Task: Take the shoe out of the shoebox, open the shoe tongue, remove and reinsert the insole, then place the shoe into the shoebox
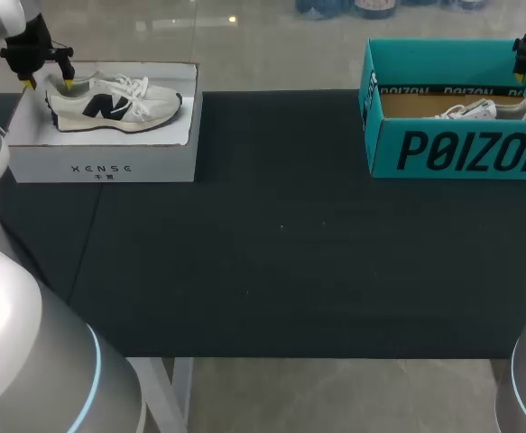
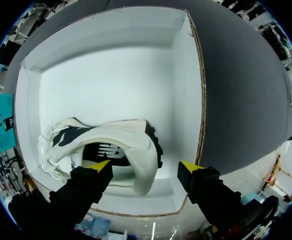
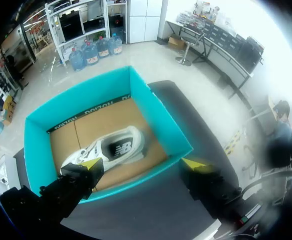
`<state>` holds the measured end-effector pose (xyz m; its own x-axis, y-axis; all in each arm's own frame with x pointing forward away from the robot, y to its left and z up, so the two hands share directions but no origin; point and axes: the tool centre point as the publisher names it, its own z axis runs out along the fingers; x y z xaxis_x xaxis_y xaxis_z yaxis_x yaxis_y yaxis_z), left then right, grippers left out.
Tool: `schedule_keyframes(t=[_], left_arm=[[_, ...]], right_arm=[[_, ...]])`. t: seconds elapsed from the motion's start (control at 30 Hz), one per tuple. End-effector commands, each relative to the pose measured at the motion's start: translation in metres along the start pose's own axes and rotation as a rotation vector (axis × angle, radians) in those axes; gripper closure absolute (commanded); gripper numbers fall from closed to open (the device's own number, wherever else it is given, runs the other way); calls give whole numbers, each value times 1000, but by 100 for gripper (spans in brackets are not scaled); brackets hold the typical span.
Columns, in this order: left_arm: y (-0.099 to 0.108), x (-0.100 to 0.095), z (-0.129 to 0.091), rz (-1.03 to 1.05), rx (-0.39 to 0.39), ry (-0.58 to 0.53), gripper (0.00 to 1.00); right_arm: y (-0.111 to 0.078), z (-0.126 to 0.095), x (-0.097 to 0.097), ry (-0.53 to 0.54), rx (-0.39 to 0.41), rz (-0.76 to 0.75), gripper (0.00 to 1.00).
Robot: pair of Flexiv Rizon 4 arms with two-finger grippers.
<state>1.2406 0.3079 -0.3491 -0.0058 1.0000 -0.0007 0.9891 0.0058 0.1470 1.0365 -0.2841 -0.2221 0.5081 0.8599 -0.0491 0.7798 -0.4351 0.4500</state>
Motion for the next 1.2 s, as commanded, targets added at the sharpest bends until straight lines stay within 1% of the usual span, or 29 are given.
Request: schedule_keyframes(t=[0.03,0.07,0.1,0.13,0.2,0.3,0.43,0.5,0.57,0.63,0.67,0.7,0.73,0.77,0.8,0.83,1.07,1.2], left_arm=[[12,3,3,6,172,-2,43],[12,2,4,10,171,-1,46],[13,1,4,14,172,1,46],[12,0,5,21,172,3,43],[12,-1,6,24,173,3,41],[12,-1,8,30,176,3,44],[13,0,10,32,180,1,53],[13,1,11,33,180,2,58],[13,1,11,35,181,0,68],[14,2,11,45,179,-2,74],[14,2,11,47,179,-2,75],[14,2,11,49,178,-1,77],[14,2,11,50,177,-1,84],[14,2,11,51,176,-1,92],[14,3,11,52,176,0,98],[14,3,11,52,175,0,100],[10,5,5,57,168,9,100],[6,8,-2,57,160,19,100]], right_arm=[[0,0,0,-1,-1,1,0],[0,0,0,-1,-1,1,0],[0,0,0,-1,-1,1,0],[0,0,0,-1,-1,1,0],[0,0,0,-1,-1,1,0],[0,0,0,-1,-1,1,0],[0,0,0,-1,-1,1,0],[0,0,0,-1,-1,1,0],[0,0,0,-1,-1,1,0],[0,0,0,-1,-1,1,0],[0,0,0,-1,-1,1,0],[0,0,0,-1,-1,1,0],[0,0,0,-1,-1,1,0],[0,0,0,-1,-1,1,0],[0,0,0,-1,-1,1,0],[0,0,0,-1,-1,1,0],[0,0,0,-1,-1,1,0],[0,0,0,-1,-1,1,0]])
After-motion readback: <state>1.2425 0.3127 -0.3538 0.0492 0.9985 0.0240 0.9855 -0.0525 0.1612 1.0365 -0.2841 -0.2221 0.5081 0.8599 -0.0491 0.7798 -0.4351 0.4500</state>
